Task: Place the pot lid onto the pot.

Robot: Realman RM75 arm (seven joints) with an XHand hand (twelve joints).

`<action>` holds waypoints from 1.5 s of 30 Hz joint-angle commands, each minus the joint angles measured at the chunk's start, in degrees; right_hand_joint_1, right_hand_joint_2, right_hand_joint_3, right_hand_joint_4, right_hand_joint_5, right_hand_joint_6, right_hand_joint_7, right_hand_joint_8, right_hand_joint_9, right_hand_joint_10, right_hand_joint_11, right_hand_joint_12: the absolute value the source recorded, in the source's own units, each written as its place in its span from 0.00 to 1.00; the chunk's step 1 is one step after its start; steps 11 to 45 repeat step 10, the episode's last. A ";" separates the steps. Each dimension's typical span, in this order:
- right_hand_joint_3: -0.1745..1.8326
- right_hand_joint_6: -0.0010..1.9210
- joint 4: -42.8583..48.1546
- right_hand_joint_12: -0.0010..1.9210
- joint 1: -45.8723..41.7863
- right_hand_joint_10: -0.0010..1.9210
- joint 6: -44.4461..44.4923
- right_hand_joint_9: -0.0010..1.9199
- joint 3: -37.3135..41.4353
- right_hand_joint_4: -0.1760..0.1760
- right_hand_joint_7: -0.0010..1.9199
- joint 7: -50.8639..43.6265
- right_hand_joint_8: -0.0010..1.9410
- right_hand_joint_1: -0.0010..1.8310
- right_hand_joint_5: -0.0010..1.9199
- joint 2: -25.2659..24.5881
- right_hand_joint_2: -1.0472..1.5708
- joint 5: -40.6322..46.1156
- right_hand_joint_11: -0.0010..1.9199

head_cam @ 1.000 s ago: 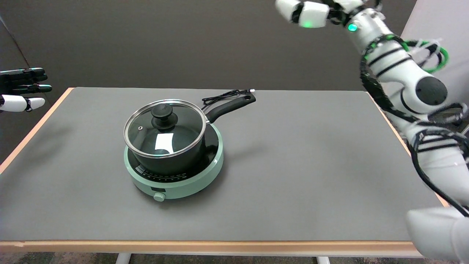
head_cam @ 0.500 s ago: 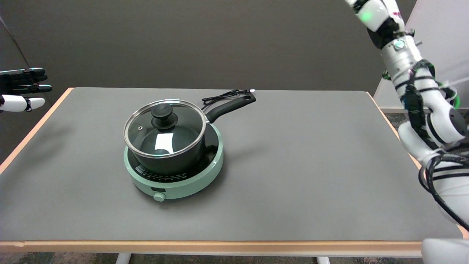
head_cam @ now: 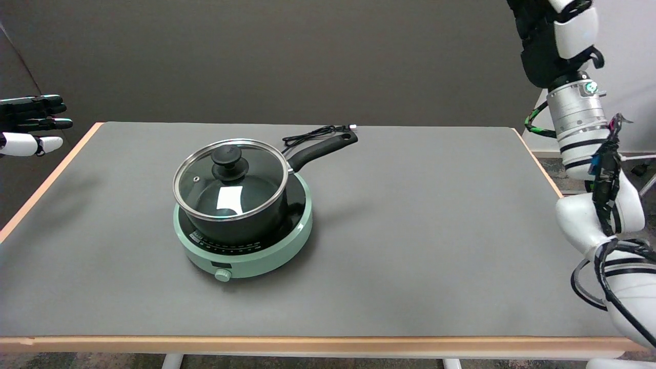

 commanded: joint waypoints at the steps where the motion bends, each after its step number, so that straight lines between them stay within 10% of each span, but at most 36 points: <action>1: 0.49 0.10 -1.41 0.16 -0.84 0.10 5.47 0.12 -0.06 0.28 0.17 -0.08 0.08 0.19 0.22 -2.16 0.71 11.62 0.00; 45: 0.49 0.10 -2.48 0.16 -0.30 0.10 4.91 0.12 -0.67 0.27 0.17 -0.08 0.08 0.19 0.22 -2.08 0.71 11.62 0.00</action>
